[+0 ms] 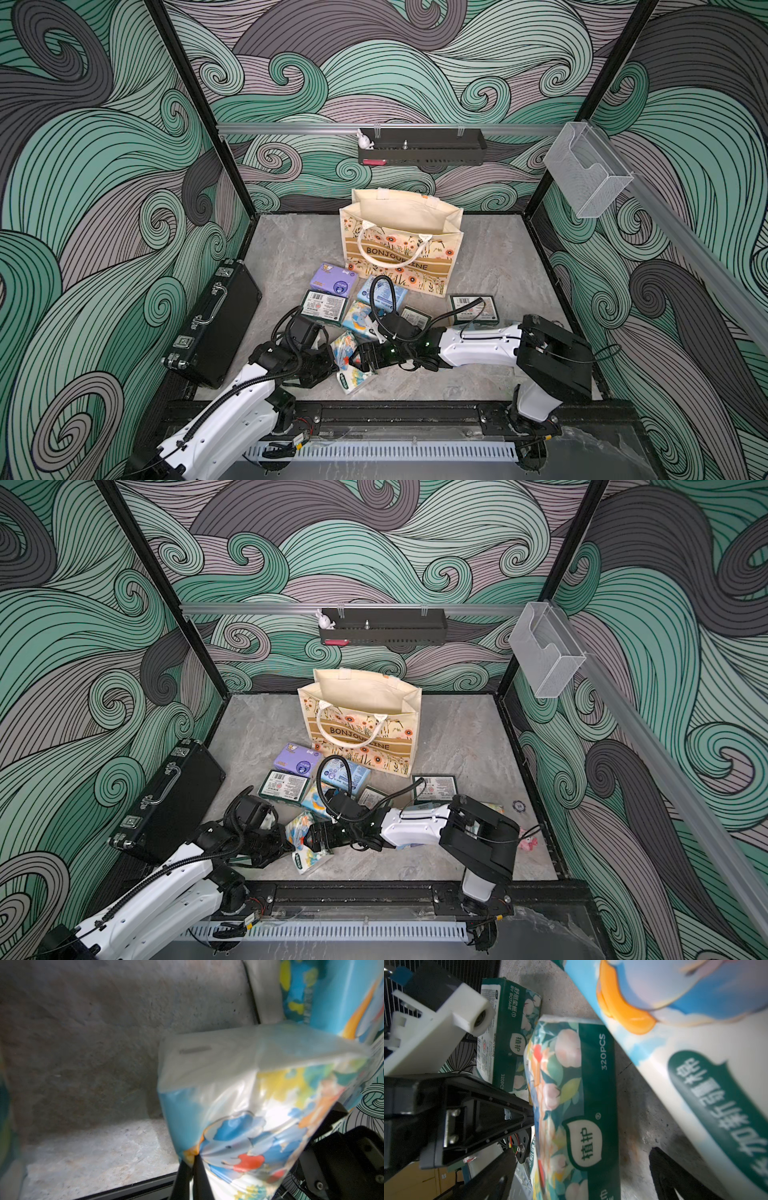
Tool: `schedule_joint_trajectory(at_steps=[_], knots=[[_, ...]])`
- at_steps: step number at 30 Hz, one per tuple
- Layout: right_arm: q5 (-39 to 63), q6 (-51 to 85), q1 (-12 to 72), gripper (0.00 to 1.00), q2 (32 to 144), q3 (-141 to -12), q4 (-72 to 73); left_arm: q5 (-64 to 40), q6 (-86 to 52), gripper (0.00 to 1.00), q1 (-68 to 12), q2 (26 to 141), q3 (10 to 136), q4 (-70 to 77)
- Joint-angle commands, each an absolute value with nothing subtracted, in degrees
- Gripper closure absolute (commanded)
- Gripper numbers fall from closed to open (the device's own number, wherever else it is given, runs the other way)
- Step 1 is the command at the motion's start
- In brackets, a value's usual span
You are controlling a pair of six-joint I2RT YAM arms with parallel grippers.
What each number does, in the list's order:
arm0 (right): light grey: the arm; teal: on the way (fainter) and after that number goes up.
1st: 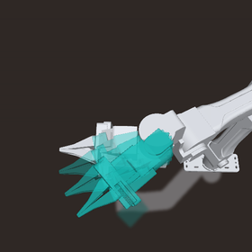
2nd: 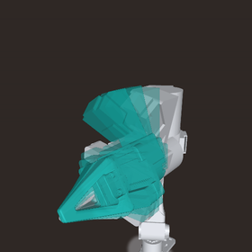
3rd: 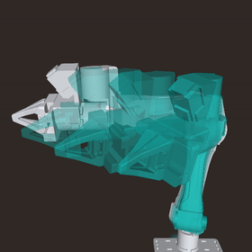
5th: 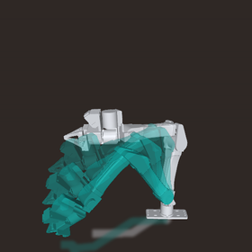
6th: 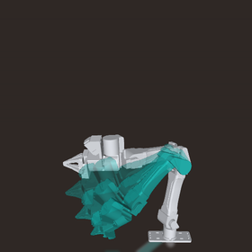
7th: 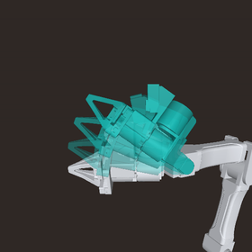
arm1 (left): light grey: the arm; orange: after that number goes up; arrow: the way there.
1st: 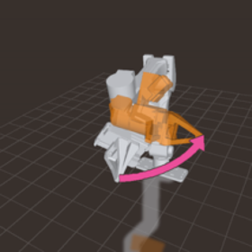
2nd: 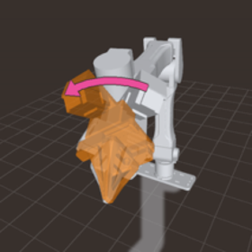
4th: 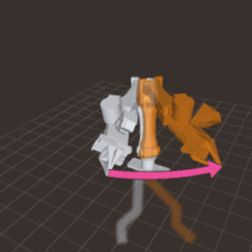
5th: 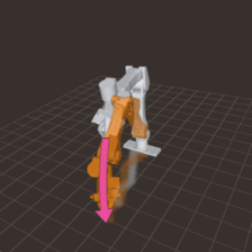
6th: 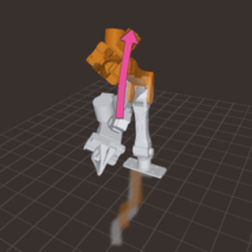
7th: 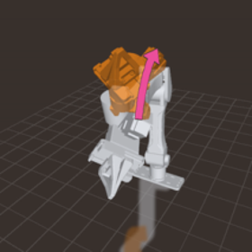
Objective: Put tissues into the canvas bag
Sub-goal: Pick up the pack of facial tissues from the center of the board.
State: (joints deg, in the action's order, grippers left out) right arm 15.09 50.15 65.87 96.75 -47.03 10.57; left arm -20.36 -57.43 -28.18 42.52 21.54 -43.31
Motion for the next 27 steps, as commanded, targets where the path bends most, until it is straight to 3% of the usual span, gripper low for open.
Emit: schedule_joint_trajectory(at_steps=[1,6,11,16,18,20,22,24,27], knots=[[16.3,52.0,65.5,0.00,98.5,-45.4,14.7,-16.8,-58.6,0.99,-29.4,43.4,19.7,-50.2],[20.2,53.6,65.5,0.01,100.7,-46.2,19.2,-16.5,-58.8,0.99,-30.0,43.1,19.8,-50.6],[22.8,54.6,65.7,0.07,102.5,-46.4,23.4,-16.2,-59.1,1.00,-30.3,41.9,19.7,-51.2],[22.7,53.7,66.0,0.28,101.9,-46.4,23.2,-16.1,-59.0,0.96,-30.7,40.3,19.9,-51.1],[21.7,52.7,66.2,0.32,101.0,-46.5,21.4,-17.3,-58.8,0.82,-31.2,39.7,19.7,-49.4],[20.5,51.5,66.3,0.35,99.8,-46.3,19.5,-19.0,-58.4,0.49,-31.5,39.2,19.5,-47.5],[19.3,50.1,66.3,0.42,98.3,-46.4,17.3,-19.7,-58.5,0.29,-31.6,38.7,20.1,-47.1],[17.7,48.4,66.3,0.53,96.6,-46.7,14.0,-19.5,-58.5,0.21,-31.6,37.6,21.2,-47.3],[16.6,46.0,65.8,0.54,93.3,-47.5,8.5,-18.8,-56.8,0.19,-31.6,34.5,25.4,-48.0]])
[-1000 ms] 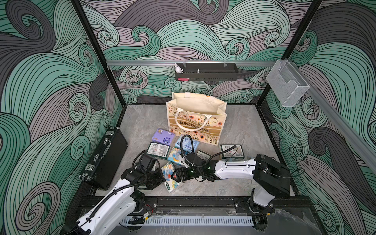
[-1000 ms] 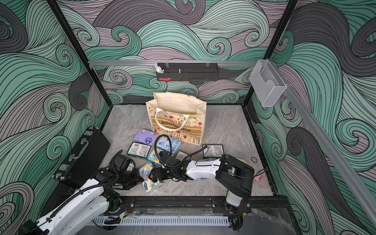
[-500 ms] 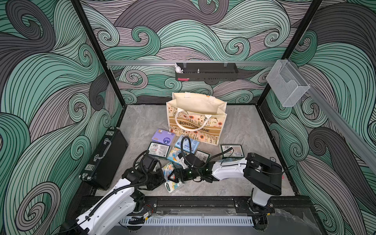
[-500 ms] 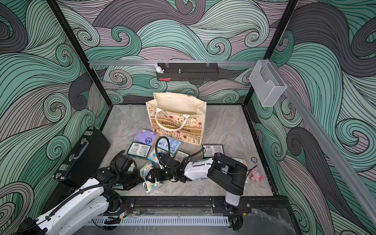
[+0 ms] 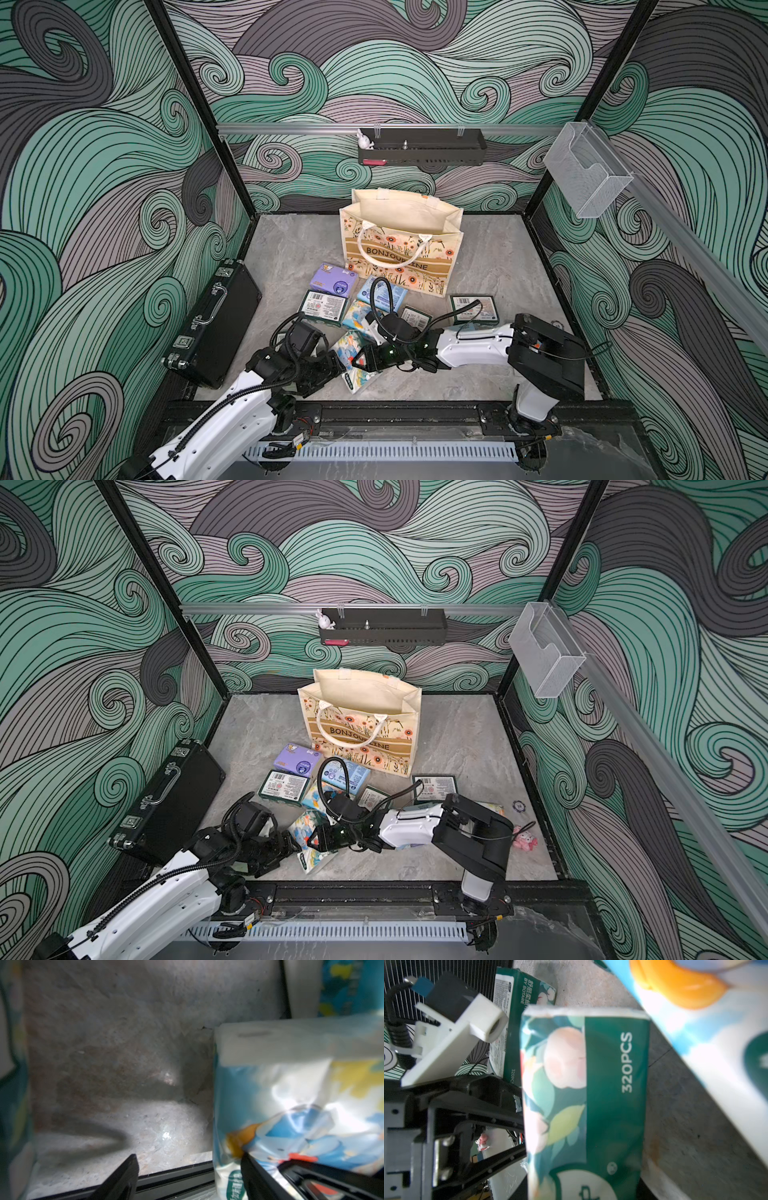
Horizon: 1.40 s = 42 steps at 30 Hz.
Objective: Put tissues into the canvas bag
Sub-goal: Pick up the pack of facial tissues from the center of the board, then place the pack of facial tissues in the canvas bag.
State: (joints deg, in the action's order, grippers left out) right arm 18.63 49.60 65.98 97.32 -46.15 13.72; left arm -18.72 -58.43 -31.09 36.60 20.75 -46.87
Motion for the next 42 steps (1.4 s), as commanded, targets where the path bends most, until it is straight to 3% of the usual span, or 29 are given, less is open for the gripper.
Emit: schedule_joint_trajectory(at_steps=[1,5,9,11,17,21,25,29,37,42], knots=[[16.3,45.1,65.6,0.53,91.6,-47.9,6.3,-18.3,-55.8,0.19,-31.6,33.4,27.5,-48.1],[14.2,38.0,64.5,0.52,81.0,-52.7,-8.9,-13.6,-47.4,0.19,-31.5,29.2,37.8,-46.2],[9.6,28.8,59.9,0.50,69.5,-62.7,-27.8,-7.4,-37.0,0.01,-31.5,29.0,46.5,-46.6],[9.0,25.0,55.4,0.50,65.9,-68.5,-34.3,-5.4,-33.0,0.01,-31.5,30.9,49.3,-47.8],[8.4,13.1,40.8,0.53,66.3,-86.0,-41.6,-4.6,-24.5,0.01,-31.5,37.1,54.5,-52.1],[8.3,4.5,36.6,0.53,73.3,-93.6,-36.7,-3.3,-22.3,0.01,-31.5,36.6,52.9,-51.8],[12.9,-4.9,34.2,0.52,78.0,-89.7,-14.4,-4.5,-21.5,0.01,-31.5,35.1,52.6,-50.4],[13.9,-12.7,33.2,0.59,82.7,-86.1,6.5,-7.7,-18.9,0.05,-31.6,33.7,52.1,-49.8],[20.3,-14.8,31.1,0.57,100.1,-103.4,3.5,-8.4,-18.7,0.05,-31.6,31.0,49.8,-47.9],[20.7,-11.9,30.9,0.57,107.3,-107.7,3.9,-7.0,-18.5,0.06,-31.5,30.0,49.8,-48.1]])
